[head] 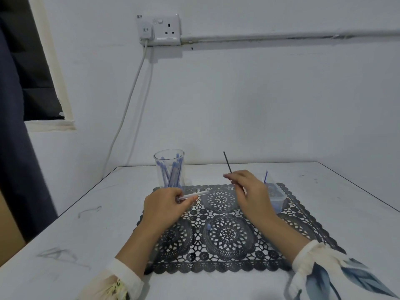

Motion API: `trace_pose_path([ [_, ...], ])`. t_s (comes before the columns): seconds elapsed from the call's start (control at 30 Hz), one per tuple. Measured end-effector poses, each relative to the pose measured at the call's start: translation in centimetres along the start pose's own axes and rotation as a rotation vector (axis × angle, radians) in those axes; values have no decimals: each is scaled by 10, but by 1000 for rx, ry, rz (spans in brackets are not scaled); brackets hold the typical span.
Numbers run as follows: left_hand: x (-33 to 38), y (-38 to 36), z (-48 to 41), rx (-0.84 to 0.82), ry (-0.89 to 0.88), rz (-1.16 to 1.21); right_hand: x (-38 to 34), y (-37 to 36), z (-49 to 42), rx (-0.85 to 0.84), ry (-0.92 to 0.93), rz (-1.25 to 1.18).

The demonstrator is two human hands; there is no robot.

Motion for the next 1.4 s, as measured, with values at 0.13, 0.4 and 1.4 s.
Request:
trace_pose_path([
  [0.13,-4,0,0,9,11,35,-8,-2,7,-49,65,38],
  [0.4,-3,3,1,6,25,49,-15,-8,15,-39,274,311],
  [1.4,8,14,3,35,-8,92,-17,-15,15,-55,423,526],
])
Point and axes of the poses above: each hand's wrist, its own z-axis away from the middle knuckle, its own y-axis out of the back of the hand, x = y × z, the point moved 9 cm from there along -z, towards the middle knuckle, and after that the axes turned 9 degrees about z, right-handed, at the moved point
